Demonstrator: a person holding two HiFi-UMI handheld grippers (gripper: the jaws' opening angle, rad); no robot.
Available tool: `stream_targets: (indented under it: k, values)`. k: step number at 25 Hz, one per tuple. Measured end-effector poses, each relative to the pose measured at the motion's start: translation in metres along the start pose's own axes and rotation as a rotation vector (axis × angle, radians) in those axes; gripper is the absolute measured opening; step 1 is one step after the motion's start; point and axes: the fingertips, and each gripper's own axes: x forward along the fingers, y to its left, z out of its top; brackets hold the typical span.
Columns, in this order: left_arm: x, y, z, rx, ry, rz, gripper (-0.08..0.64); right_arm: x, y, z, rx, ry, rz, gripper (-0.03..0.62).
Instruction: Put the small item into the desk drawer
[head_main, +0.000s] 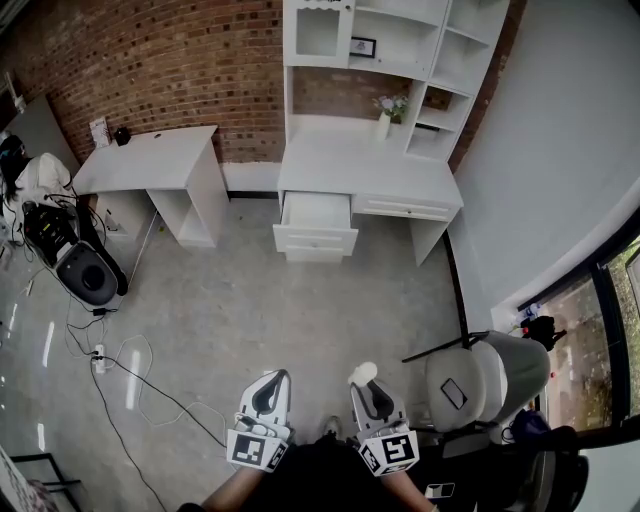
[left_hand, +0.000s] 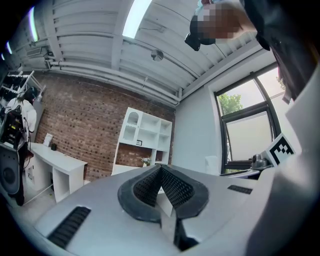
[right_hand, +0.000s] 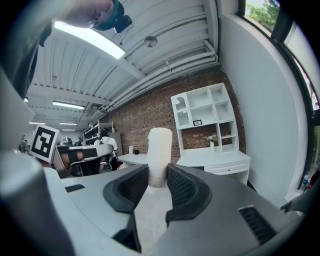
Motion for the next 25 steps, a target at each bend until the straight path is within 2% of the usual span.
stream_targets:
  k: [8,15,20,25]
  values:
    - [0.032,-0.029,-0.007,0.01,0.005,0.013,0.023,-0.001,-0.041,-0.002,0.009,0.006,0.026,0.133]
    - [0.068,-0.036,-0.011,0.027,0.015,0.044,0.023,0.022,-0.083,0.0,0.005,0.004,0.064,0.132]
    - [0.1,-0.016,-0.022,0.02,0.041,0.05,0.023,0.06,-0.103,-0.001,0.009,0.013,0.072,0.133]
    - [0.157,0.034,-0.027,-0.007,0.037,0.046,0.023,0.132,-0.122,-0.002,0.004,0.044,0.055,0.133]
